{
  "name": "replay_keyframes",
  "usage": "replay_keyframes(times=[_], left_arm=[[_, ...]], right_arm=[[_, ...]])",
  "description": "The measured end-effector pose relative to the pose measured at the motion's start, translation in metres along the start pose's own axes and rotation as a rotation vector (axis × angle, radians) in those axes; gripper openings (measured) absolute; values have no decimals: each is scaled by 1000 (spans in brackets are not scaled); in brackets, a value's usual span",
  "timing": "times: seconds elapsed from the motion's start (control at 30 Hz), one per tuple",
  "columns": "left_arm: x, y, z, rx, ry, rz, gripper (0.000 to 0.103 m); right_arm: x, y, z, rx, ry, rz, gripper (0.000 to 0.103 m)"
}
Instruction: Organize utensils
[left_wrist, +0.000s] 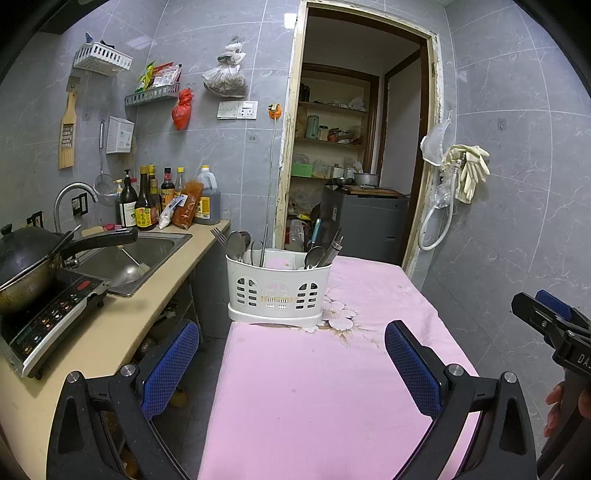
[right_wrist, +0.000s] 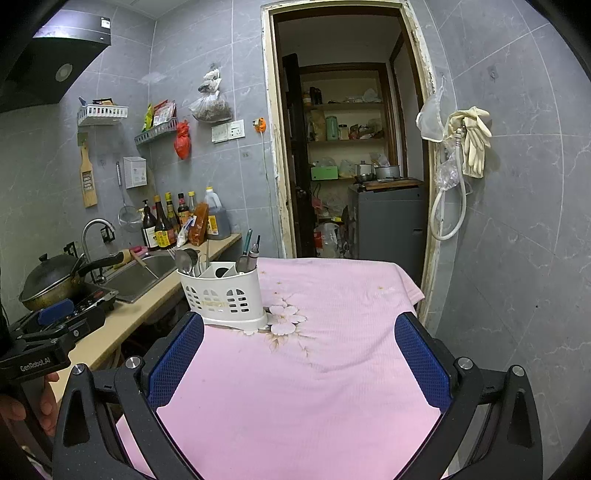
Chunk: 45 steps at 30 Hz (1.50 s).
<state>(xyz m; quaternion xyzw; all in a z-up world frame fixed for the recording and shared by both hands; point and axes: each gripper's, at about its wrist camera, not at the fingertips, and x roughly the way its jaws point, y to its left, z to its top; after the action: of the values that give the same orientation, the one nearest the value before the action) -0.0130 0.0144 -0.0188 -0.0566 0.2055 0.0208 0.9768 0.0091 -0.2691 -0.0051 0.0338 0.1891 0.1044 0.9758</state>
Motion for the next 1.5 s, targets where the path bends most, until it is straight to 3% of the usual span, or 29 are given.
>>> replay_keyframes(times=[1.5], left_arm=[[-1,0,0,-1,5,-3,102]], right_arm=[[1,2,0,-3,5,1,102]])
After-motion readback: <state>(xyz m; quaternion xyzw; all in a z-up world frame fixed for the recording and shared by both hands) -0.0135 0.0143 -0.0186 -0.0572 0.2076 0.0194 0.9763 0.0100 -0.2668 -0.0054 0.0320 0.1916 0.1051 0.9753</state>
